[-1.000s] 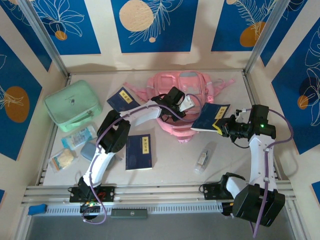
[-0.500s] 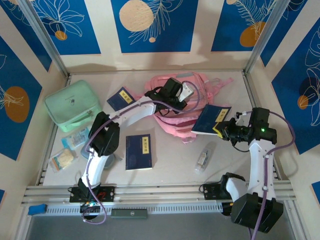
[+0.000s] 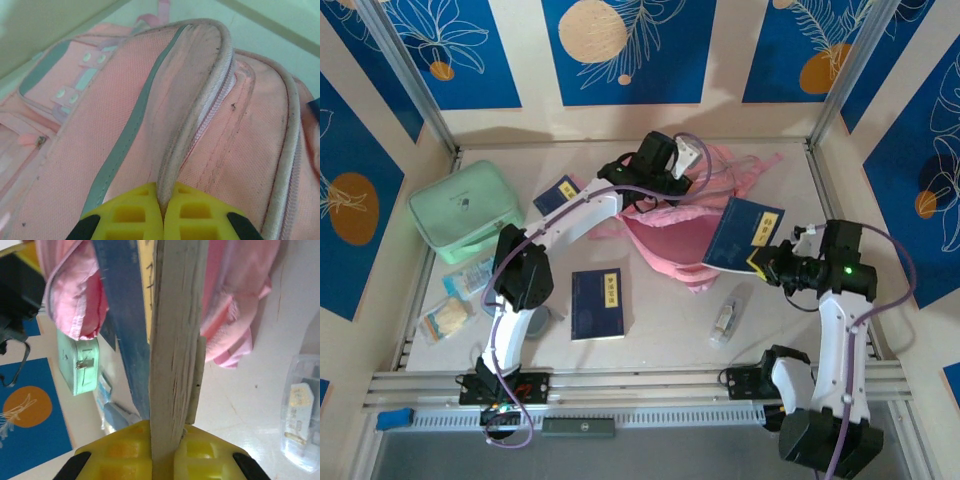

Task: Pack books, pencil case, and school supplies into a backpack

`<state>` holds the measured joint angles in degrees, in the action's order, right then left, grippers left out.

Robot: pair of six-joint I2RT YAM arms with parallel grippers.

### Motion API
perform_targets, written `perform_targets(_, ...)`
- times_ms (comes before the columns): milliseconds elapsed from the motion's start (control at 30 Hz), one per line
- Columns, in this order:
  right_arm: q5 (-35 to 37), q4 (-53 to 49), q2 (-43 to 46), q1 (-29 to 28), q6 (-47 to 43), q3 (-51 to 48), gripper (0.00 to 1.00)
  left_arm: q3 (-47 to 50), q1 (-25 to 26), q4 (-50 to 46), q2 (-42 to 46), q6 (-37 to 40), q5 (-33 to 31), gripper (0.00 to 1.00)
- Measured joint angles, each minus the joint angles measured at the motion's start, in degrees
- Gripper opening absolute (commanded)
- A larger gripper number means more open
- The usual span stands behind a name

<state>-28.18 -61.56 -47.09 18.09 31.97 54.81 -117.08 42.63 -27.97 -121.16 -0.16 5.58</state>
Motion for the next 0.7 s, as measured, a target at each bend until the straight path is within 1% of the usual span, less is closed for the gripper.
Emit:
perform_targets(100,4.37,-1.7,2.32,0.04,-0.09,2.54,0.0,0.0,-0.94,0.44,0.44,-0.42,1.44,0.0)
perform_targets(200,6.67,-3.19,2.29,0.04,0.11,1.57,0.0,0.0,-1.77,1.16,0.48,-1.14,3.96,0.0)
perform_targets(267,6.75,-3.06,1.95,0.0,0.68,-0.11,0.0,-0.07,-2.1,1.18,0.48,-1.57,4.81,0.0)
perform_targets(367,3.76,-0.55,0.37,-0.9,1.81,-3.89,0.0,-0.09,-2.67,1.55,0.48,-2.6,6.69,0.0)
perform_targets(433,-0.92,2.71,-2.49,-2.08,2.34,-6.25,0.0,0.15,-3.13,2.45,0.52,-3.41,8.72,0.0)
perform_targets(500,-4.15,6.78,-6.27,-4.24,2.91,-7.32,0.0,0.81,-3.45,3.3,0.87,-4.07,10.64,0.0)
perform_targets(600,-6.01,14.75,-10.43,-9.11,4.44,-7.72,0.0,0.94,-3.74,3.91,1.2,-4.35,13.11,0.0)
perform_targets(700,-7.04,24.96,-13.88,-13.25,5.79,-8.39,0.0,1.22,-3.78,4.68,1.66,-4.52,14.58,0.0)
